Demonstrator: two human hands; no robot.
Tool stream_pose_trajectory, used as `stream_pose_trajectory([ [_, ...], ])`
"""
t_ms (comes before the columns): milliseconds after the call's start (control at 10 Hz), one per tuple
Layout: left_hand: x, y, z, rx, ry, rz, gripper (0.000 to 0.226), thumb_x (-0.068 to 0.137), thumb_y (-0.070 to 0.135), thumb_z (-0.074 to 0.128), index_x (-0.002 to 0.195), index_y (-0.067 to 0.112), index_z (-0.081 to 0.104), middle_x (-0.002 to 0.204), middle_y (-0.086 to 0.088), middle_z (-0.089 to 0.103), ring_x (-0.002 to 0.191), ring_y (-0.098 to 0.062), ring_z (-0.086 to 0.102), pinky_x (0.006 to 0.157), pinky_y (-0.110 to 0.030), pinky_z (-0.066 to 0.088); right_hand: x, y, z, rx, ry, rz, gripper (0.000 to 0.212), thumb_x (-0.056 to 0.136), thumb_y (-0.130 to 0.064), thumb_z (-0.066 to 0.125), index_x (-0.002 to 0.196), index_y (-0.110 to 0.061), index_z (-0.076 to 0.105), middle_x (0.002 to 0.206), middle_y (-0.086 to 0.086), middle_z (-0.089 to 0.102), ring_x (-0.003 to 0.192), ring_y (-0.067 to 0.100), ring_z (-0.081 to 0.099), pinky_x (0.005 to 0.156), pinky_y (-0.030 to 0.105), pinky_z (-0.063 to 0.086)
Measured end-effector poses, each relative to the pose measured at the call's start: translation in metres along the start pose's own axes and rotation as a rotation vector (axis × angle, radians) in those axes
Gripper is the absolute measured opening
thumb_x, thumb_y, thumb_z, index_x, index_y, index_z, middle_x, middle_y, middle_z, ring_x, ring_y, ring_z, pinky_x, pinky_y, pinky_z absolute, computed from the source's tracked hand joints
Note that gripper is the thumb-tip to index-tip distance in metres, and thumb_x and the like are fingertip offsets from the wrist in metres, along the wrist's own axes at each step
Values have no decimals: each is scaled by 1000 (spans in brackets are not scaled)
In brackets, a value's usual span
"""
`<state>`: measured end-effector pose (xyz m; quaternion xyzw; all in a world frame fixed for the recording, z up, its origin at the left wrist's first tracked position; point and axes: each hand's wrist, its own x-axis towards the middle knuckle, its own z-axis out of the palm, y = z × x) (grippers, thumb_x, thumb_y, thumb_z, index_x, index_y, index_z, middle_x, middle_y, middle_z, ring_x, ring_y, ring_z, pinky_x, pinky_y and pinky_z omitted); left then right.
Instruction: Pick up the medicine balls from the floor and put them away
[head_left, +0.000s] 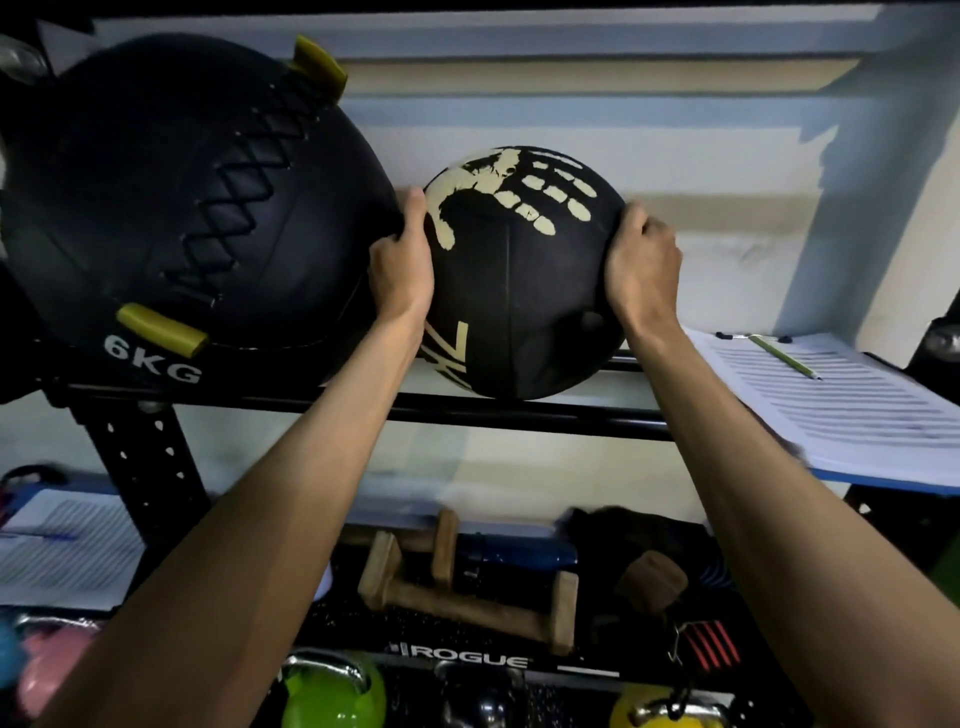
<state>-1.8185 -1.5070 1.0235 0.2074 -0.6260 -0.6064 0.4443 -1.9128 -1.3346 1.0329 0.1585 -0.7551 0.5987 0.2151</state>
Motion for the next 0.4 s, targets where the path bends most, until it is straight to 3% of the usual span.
stream_pose_trajectory([
  [200, -6, 1, 0, 43, -4, -3, 71, 95, 67, 40, 132, 10, 60, 129, -5, 64, 116, -19, 60, 105, -39, 47, -16, 2, -6, 43, 11, 39, 52, 103, -37, 25, 110, -2, 63, 118, 21, 64, 109, 36, 55, 92, 41, 41],
  [400, -54, 10, -18, 341, -11, 106, 55, 101, 50, 44, 141, 13, 45, 139, -9, 53, 128, -28, 52, 105, -40, 44, -46, 4, -41, -32, -140, 27, 44, 104, -35, 39, 130, -5, 58, 130, 19, 62, 123, 35, 55, 98, 35, 41],
])
